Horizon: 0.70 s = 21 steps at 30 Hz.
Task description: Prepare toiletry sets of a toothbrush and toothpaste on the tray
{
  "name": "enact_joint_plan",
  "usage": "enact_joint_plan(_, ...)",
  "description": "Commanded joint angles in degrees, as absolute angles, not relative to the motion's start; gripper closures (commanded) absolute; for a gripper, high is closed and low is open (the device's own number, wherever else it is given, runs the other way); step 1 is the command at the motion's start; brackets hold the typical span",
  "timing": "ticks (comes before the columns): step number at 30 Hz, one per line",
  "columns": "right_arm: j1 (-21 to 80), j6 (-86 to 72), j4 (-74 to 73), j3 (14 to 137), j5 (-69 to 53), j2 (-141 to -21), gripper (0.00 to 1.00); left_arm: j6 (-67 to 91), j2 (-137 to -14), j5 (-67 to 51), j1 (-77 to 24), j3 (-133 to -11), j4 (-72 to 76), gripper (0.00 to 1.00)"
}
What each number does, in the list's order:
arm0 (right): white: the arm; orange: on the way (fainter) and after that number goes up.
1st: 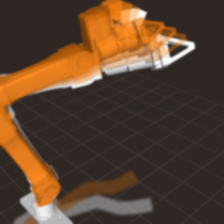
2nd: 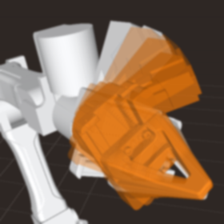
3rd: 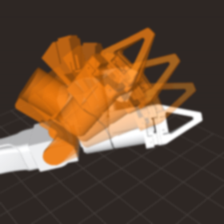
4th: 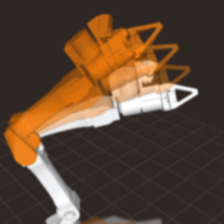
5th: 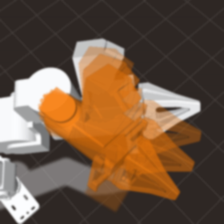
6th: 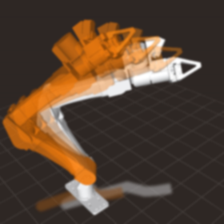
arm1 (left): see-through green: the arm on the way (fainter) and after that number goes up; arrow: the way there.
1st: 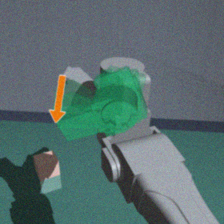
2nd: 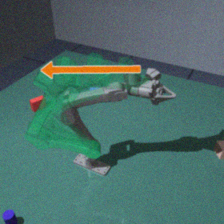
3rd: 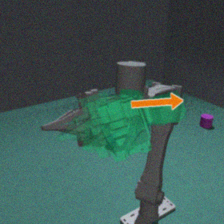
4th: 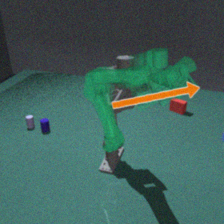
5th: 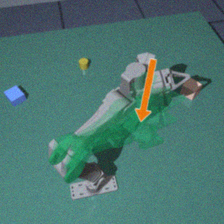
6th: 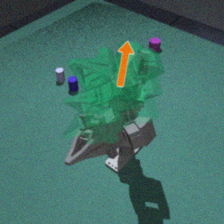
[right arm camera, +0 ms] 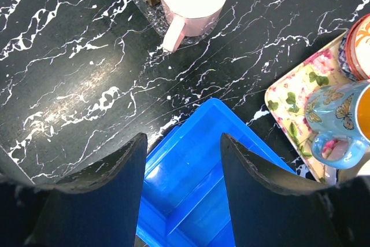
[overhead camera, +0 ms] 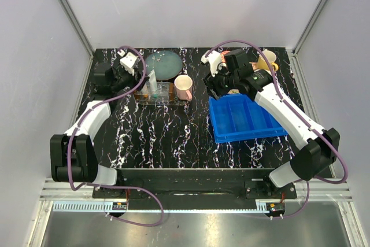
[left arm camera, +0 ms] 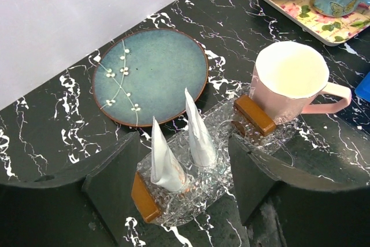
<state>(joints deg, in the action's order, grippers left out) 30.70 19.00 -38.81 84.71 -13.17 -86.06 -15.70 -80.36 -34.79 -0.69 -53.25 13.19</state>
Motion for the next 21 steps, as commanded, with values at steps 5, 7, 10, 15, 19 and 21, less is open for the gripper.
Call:
enact_joint_plan(5, 28.6, 21.0, -38.2, 85.5, -7.7, -82.1, 0.41, -12.2, -78.4, -37.6, -1.3, -58.2, 10.0, 0.33)
enact_joint_plan(7, 28.0, 21.4, -39.2, 85.7, -6.9, -81.8, 0.41, -11.3, -77.8, -37.5, -1.3, -59.4, 8.5, 0.33)
enact_joint_plan(10, 26.5, 21.6, -41.0, 85.9, -5.9, -81.4, 0.40, -10.0, -76.4, -39.5, -1.3, -61.1, 4.5, 0.33)
enact_joint_plan(15, 21.4, 20.5, -42.4, 83.8, -4.8, -79.3, 0.41, -8.2, -73.1, -42.6, -1.3, -63.5, -2.2, 0.32)
enact_joint_plan(19, 16.0, 19.8, -43.9, 82.1, -4.0, -77.8, 0.41, -8.6, -68.5, -42.6, -1.3, -63.6, -5.6, 0.32)
enact_joint_plan(21, 12.6, 19.5, -45.3, 81.6, -4.0, -77.3, 0.41, -9.6, -67.5, -42.6, -1.3, -64.6, -8.9, 0.32)
